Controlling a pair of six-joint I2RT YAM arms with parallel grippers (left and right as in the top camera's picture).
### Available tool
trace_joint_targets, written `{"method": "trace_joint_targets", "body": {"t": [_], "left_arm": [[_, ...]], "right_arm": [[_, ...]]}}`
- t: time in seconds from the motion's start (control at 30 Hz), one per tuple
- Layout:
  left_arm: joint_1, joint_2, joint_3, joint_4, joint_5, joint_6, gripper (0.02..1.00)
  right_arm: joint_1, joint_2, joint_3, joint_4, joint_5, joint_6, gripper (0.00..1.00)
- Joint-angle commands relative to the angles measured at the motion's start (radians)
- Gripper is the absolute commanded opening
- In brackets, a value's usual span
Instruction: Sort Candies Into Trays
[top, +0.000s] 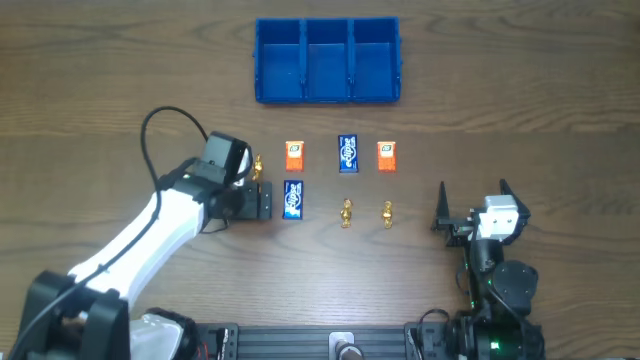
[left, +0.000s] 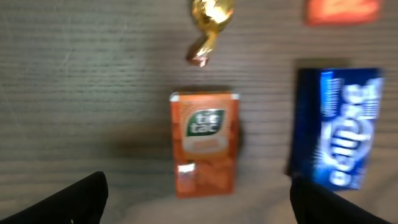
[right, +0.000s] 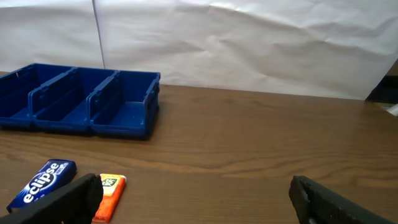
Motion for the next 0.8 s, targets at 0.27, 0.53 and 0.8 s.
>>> {"method": "trace_joint_targets", "body": {"t": [0.27,0.53,0.8], "left_arm": [[-0.027,0.145,0.086,0.027,-0.073,0.026,0.943],[-0.032,0.172,0.087,0.028,-0.076,0.025,0.901],[-0.036,0.186,0.087,0.031,-0.094,0.024,0.776]], "right_arm": [[0.004,-0.008,-0.003,-0.005,-0.005,-0.013,0.998],[0.004,-0.008,-0.003,-0.005,-0.005,-0.013,0.998],[0.004,-0.008,-0.003,-0.005,-0.005,-0.013,0.996]]}}
